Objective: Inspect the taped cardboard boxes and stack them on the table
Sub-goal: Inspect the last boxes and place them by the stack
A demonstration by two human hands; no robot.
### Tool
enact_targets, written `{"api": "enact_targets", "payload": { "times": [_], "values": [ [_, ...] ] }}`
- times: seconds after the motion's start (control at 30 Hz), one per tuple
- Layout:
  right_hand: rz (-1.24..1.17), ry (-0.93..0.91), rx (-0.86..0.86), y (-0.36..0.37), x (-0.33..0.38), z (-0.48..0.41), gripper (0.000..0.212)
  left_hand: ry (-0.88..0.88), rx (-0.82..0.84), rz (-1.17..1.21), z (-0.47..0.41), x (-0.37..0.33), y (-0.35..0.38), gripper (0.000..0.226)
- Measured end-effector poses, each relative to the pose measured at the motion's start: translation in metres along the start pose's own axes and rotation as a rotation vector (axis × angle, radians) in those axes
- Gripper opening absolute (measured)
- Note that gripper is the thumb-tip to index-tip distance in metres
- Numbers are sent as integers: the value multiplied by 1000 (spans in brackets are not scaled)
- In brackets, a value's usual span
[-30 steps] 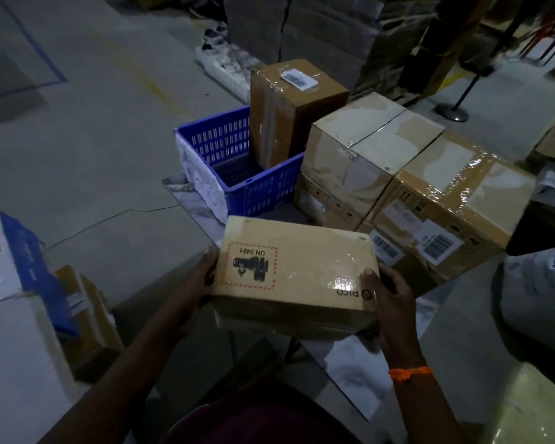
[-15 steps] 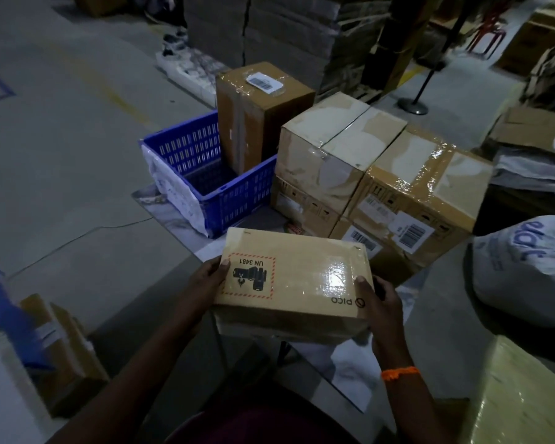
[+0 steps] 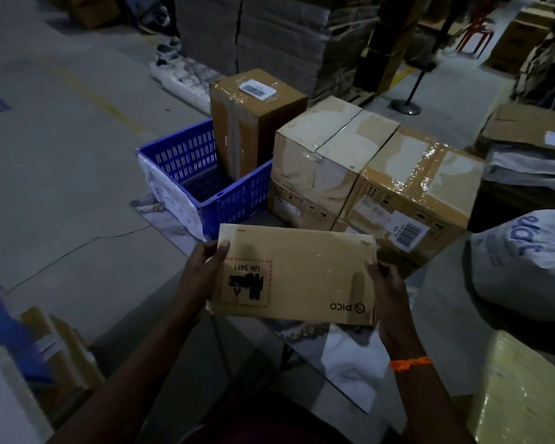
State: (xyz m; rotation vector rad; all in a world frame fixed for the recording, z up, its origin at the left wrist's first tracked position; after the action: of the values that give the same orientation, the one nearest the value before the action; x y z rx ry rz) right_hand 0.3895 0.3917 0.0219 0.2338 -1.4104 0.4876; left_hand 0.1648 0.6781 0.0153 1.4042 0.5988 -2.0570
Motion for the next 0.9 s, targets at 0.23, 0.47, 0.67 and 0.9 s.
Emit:
{"api": "enact_targets", "payload": {
  "times": [0.23,0.47,0.67,0.9],
  "values": [
    [-125,121,-38,-13,-24,34,37,-93,32,218,18,22,10,41],
    [7,257,-80,-28,-95,76,60,-198,39,75,43,76,12,60],
    [118,279,-110,-24,-121,83,34,-222,30,-65,45,107,10,55],
    [180,226,31,-12,-95,38,36,-119,113,-150,2,79,26,49]
  ]
}}
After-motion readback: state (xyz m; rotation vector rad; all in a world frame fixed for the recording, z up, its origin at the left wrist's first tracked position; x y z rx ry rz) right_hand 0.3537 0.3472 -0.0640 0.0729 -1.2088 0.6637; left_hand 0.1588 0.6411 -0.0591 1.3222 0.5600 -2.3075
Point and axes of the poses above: each hand's wrist, its own z-axis away from the middle knuckle, its own y-axis out of the palm, x = y × z, the point moved 6 cm from there along -z, towards the middle knuckle, and after that the axes turned 9 degrees about x, right-handed, at the moved point
